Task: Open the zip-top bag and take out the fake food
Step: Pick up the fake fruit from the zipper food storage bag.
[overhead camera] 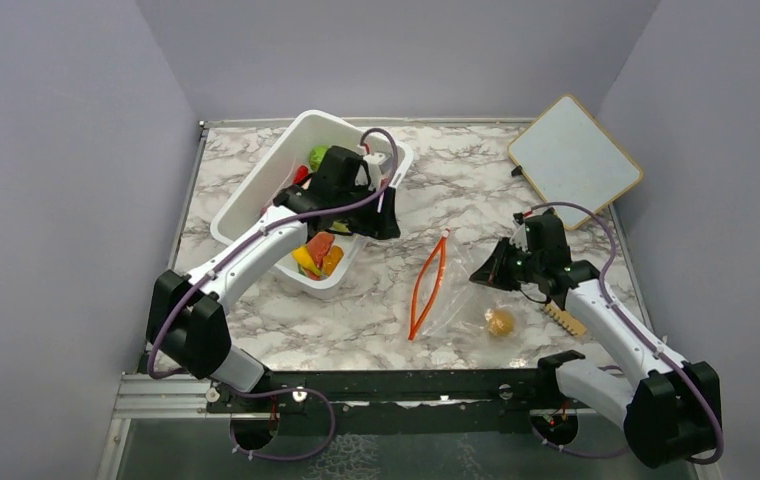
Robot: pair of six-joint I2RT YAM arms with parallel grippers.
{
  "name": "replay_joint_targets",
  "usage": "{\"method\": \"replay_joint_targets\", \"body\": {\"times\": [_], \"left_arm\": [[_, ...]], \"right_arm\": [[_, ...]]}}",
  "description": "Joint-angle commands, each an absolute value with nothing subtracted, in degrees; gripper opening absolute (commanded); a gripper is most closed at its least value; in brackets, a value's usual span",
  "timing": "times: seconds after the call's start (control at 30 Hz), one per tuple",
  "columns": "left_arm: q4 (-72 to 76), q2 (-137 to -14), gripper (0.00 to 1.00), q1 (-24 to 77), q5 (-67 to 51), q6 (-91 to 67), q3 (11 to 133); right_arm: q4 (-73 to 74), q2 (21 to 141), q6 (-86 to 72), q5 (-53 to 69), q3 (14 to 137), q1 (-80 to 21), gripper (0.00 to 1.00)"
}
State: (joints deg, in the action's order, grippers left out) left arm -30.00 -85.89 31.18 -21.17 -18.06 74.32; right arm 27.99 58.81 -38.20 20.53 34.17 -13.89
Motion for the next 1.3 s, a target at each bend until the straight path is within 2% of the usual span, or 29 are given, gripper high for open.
{"method": "replay_joint_targets", "body": {"times": [0.0, 0.4, 0.63, 0.93, 1.07, 1.13, 1.27], "left_arm": [[-25.34, -85.5, 0.56, 35.25, -21.87, -23.36, 70.16], [-15.32, -90.69, 0.49, 46.04, -23.08, -31.53, 64.68], [-13.7, -92.46, 0.44, 47.9, -17.43, -38.51, 61.08], [-5.94, -95.74, 0.47, 50.68, -25.71, -39.04, 61.64], [-3.72, -96.59, 0.47, 50.8, -24.28, -41.66, 59.64], [-3.68, -96.81, 0.47, 50.78, -22.4, -42.63, 58.76], [-4.61, -97.12, 0.47, 50.79, -20.2, -42.54, 58.61]], "right_arm": [[25.32, 56.54, -35.21, 26.11, 36.37, -13.97, 0.01], [24.44, 55.77, -35.74, 29.09, 36.65, -13.97, 0.01], [24.24, 55.62, -36.43, 29.26, 36.55, -13.97, 0.01], [19.62, 53.68, -42.07, 32.51, 34.34, -13.97, 0.01], [18.18, 52.87, -44.57, 32.22, 33.44, -13.97, 0.01], [19.82, 52.91, -44.14, 31.24, 34.04, -13.97, 0.07], [32.22, 53.05, -40.92, 22.65, 39.54, -13.97, 0.26]]}}
